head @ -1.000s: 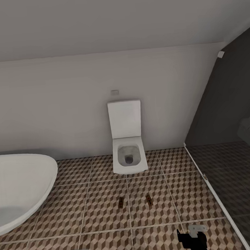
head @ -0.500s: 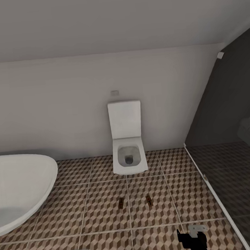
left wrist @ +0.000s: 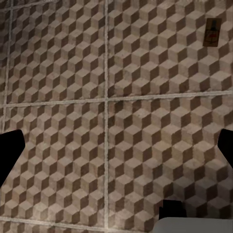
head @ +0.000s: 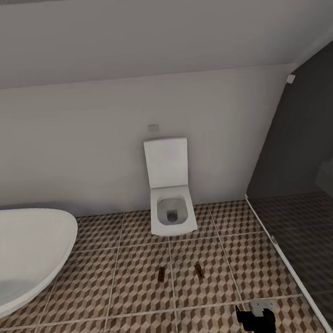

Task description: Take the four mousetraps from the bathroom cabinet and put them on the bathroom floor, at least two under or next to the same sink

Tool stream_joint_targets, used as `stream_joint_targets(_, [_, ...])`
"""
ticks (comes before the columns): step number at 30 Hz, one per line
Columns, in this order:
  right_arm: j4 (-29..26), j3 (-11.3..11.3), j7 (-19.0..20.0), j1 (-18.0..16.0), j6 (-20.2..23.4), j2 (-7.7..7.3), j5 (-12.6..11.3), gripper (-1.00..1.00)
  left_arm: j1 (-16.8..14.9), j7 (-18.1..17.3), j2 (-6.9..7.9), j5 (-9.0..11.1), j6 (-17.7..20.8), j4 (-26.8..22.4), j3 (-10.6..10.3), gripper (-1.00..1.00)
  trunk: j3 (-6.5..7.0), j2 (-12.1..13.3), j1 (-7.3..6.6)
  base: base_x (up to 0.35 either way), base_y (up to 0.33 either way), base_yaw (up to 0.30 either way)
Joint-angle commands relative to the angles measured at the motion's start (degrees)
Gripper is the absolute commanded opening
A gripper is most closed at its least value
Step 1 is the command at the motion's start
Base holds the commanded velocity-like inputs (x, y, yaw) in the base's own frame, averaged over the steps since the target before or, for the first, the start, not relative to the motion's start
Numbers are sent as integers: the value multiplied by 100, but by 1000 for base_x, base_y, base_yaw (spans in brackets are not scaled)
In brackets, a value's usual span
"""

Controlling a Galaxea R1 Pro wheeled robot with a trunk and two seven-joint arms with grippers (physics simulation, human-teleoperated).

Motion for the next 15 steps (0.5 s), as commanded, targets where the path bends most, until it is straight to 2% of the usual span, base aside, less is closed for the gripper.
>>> stream_joint_targets(1, [5,51,-6,-4,-19,0,-59,100,-6,18,-4,14,-20,15,-47,100,0,-10,3,0,0,0])
stream_joint_targets(15, [5,51,-3,-4,-19,0,-59,100,-6,18,-4,14,-20,15,-47,100,130,-10,3,0,0,0])
